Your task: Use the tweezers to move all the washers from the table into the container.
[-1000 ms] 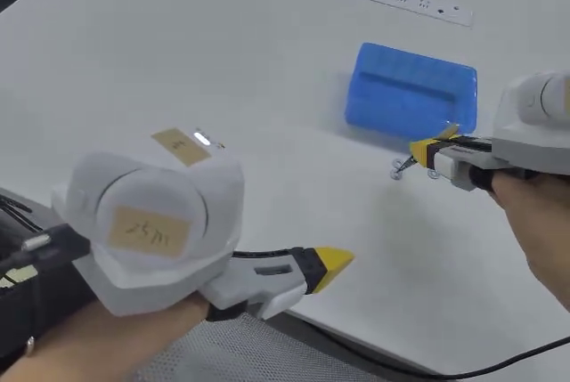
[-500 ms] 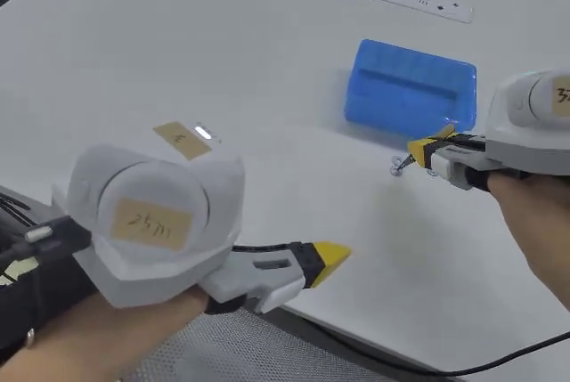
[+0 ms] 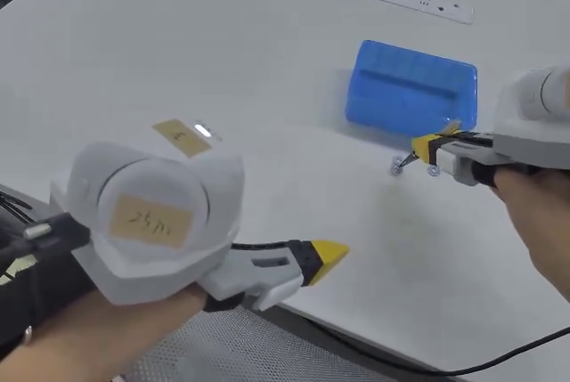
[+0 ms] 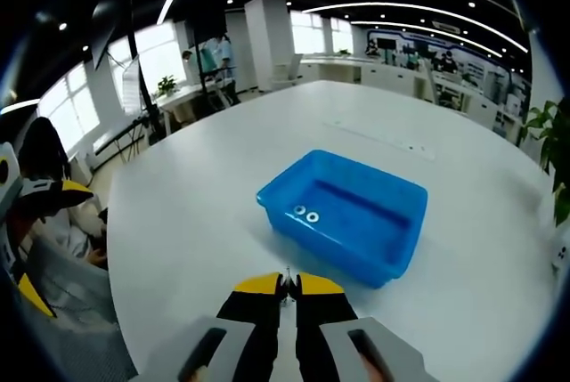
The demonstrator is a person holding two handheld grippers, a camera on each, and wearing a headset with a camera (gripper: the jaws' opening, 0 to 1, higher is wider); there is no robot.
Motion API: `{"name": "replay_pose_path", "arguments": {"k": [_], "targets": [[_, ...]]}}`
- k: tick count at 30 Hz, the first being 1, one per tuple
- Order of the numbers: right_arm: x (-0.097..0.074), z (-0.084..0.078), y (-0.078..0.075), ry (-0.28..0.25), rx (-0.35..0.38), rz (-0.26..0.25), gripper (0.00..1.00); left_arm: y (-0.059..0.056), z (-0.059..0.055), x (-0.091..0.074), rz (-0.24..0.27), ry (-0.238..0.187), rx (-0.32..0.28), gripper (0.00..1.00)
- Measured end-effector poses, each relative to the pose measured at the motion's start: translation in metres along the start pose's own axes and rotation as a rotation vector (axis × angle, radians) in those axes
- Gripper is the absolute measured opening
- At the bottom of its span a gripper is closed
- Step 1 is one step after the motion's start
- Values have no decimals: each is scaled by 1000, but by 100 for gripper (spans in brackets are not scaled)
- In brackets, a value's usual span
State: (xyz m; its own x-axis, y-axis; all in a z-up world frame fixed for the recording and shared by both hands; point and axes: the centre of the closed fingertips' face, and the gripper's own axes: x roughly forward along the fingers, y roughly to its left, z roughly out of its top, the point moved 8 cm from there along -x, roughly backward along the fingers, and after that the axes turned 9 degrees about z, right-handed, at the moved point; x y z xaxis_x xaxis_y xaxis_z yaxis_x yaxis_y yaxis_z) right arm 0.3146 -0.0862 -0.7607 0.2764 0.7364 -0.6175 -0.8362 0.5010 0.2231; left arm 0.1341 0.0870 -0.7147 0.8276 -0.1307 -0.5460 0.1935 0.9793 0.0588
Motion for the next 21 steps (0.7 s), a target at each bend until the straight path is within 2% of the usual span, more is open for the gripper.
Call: {"name": "replay_pose_path", "arguments": {"k": [13,21], "targets": [[-9,32,1,-58,-26,15,1,-1,3,2,-9,2,22,99],[-12,53,-6,-101,-43,7,1,0,6,4,-6,2,26,99]]}}
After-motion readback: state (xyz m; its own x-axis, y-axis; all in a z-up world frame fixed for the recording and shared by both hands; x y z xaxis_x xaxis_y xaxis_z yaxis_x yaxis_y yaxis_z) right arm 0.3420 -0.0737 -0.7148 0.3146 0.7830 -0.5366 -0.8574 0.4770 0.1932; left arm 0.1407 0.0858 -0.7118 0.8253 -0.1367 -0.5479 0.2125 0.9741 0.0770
